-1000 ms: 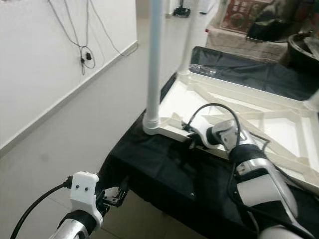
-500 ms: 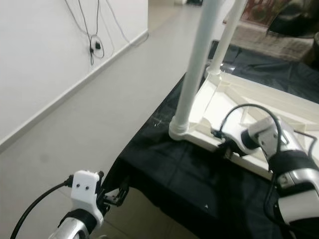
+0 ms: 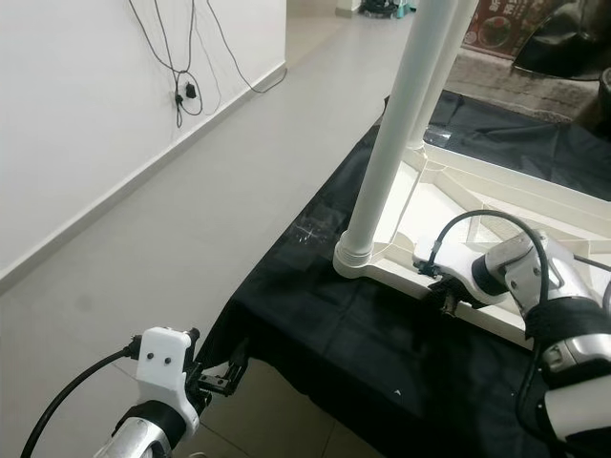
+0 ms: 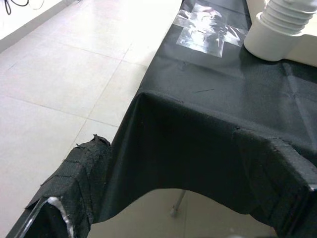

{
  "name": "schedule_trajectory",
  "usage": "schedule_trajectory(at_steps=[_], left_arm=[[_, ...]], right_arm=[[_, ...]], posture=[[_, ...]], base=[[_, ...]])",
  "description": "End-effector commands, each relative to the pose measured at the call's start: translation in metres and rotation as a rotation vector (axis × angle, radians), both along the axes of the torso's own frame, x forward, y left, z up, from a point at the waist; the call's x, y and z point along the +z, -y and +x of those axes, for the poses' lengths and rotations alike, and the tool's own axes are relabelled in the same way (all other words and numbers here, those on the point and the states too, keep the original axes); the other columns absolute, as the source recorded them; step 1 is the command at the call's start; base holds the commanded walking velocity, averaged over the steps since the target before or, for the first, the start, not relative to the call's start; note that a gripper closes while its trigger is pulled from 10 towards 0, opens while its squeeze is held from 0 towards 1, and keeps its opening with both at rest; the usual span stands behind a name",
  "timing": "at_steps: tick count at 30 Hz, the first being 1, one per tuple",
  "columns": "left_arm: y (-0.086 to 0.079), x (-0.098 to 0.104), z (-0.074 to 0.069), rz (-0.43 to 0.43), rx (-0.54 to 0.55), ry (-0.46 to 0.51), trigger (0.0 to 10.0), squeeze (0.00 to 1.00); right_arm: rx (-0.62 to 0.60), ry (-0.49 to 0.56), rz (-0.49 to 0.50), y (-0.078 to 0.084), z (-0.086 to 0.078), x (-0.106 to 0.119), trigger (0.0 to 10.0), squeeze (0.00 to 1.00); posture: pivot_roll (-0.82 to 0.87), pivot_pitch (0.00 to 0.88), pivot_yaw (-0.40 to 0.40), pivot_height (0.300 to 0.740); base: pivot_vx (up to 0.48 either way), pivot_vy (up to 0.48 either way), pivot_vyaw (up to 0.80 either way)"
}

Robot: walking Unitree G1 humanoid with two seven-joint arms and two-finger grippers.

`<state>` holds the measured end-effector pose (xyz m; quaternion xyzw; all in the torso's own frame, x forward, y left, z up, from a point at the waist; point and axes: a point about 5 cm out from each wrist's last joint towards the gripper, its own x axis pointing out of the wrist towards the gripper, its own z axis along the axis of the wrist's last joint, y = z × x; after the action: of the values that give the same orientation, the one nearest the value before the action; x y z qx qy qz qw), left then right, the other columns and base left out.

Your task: Building children table

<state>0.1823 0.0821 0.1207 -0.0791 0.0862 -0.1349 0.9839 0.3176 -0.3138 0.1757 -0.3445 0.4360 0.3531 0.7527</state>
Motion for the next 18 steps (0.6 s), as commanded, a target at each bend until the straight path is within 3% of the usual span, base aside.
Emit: schedule_trajectory(at_steps=[1, 3, 4, 5, 6, 13, 14, 16, 17, 18], left_arm=[[0.005, -0.004, -0.002, -0.009, -0.012, -0.029, 10.0, 0.00], [0.005, -0.004, -0.002, -0.008, -0.012, -0.030, 10.0, 0.00], [0.005, -0.004, -0.002, -0.007, -0.011, -0.029, 10.0, 0.00], [0.005, -0.004, -0.002, -0.007, -0.011, -0.029, 10.0, 0.00], [0.004, -0.004, -0.002, -0.006, -0.010, -0.030, 10.0, 0.00], [0.004, -0.004, -0.001, -0.005, -0.009, -0.029, 10.0, 0.00], [0.004, -0.004, -0.001, -0.004, -0.009, -0.030, 10.0, 0.00], [0.004, -0.004, -0.001, -0.004, -0.009, -0.030, 10.0, 0.00], [0.004, -0.005, 0.000, -0.004, -0.009, -0.030, 10.0, 0.00], [0.004, -0.005, 0.000, -0.004, -0.009, -0.030, 10.0, 0.00]], right_arm=[[-0.041, -0.135, -0.047, 0.009, -0.015, -0.031, 10.0, 0.00], [-0.033, -0.140, -0.049, 0.009, -0.016, -0.032, 10.0, 0.00], [-0.023, -0.149, -0.054, 0.010, -0.017, -0.032, 10.0, 0.48], [-0.023, -0.149, -0.054, 0.010, -0.017, -0.032, 10.0, 0.48], [-0.014, -0.153, -0.063, 0.010, -0.018, -0.032, 10.0, 1.00], [0.013, -0.131, -0.040, 0.007, -0.015, -0.024, 10.0, 1.00], [0.018, -0.121, -0.036, 0.006, -0.014, -0.022, 10.0, 0.36], [0.018, -0.121, -0.036, 0.006, -0.014, -0.022, 10.0, 0.36], [0.039, -0.106, -0.014, 0.004, -0.012, -0.015, 10.0, 0.00], [0.039, -0.106, -0.014, 0.004, -0.012, -0.015, 10.0, 0.00]], posture=[[-0.07, 0.158, -0.017, 0.740], [-0.07, 0.156, -0.018, 0.740], [-0.07, 0.156, -0.018, 0.740], [-0.07, 0.156, -0.018, 0.740], [-0.07, 0.156, -0.018, 0.740], [-0.08, 0.155, -0.016, 0.740], [-0.08, 0.155, -0.016, 0.740], [-0.08, 0.155, -0.016, 0.740], [-0.08, 0.150, -0.012, 0.740], [-0.08, 0.150, -0.012, 0.740]], base=[[0.000, 0.000, 0.00], [0.000, 0.000, 0.00], [0.000, 0.000, 0.00], [0.000, 0.000, 0.00], [0.000, 0.000, 0.00], [0.000, 0.000, 0.00], [0.000, 0.000, 0.00], [0.000, 0.000, 0.00], [0.000, 0.000, 0.00], [0.000, 0.000, 0.00]])
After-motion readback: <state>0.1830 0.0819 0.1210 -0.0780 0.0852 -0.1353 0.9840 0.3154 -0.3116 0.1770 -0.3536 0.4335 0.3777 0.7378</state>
